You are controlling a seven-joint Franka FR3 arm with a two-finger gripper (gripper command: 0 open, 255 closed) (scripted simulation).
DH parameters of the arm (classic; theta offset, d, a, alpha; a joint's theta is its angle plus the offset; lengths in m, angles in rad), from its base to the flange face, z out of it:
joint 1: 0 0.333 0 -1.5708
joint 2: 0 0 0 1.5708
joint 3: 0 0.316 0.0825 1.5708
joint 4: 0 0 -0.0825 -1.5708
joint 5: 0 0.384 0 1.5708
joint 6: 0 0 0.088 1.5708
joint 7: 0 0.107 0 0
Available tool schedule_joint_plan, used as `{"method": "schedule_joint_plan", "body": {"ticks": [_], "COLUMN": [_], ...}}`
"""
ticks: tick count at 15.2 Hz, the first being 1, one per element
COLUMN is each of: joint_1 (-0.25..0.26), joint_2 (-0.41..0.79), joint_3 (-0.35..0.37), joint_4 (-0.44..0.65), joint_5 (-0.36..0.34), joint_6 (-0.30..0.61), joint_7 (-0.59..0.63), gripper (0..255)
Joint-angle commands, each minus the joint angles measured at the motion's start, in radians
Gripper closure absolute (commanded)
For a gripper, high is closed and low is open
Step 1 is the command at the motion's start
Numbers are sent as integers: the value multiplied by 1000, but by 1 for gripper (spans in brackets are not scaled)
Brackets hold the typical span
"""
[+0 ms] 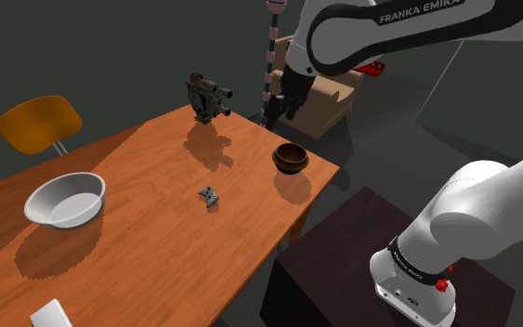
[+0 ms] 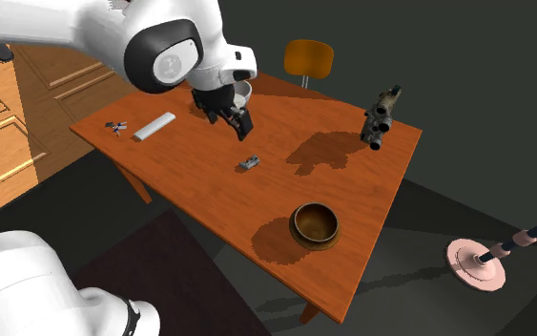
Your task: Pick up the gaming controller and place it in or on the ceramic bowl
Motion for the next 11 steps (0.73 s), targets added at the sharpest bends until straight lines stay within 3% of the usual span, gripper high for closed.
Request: {"method": "schedule_joint_plan", "body": {"ticks": [1, 6, 11], "joint_1": [1, 2, 5], "joint_2": [67, 249, 446], "joint_3": [18, 69, 107], "joint_4": [2, 37, 104], "joint_5": [-4, -39, -121], "joint_6": [65, 207, 325], "joint_7": [12, 68, 152], "gripper": [0, 0, 0]}}
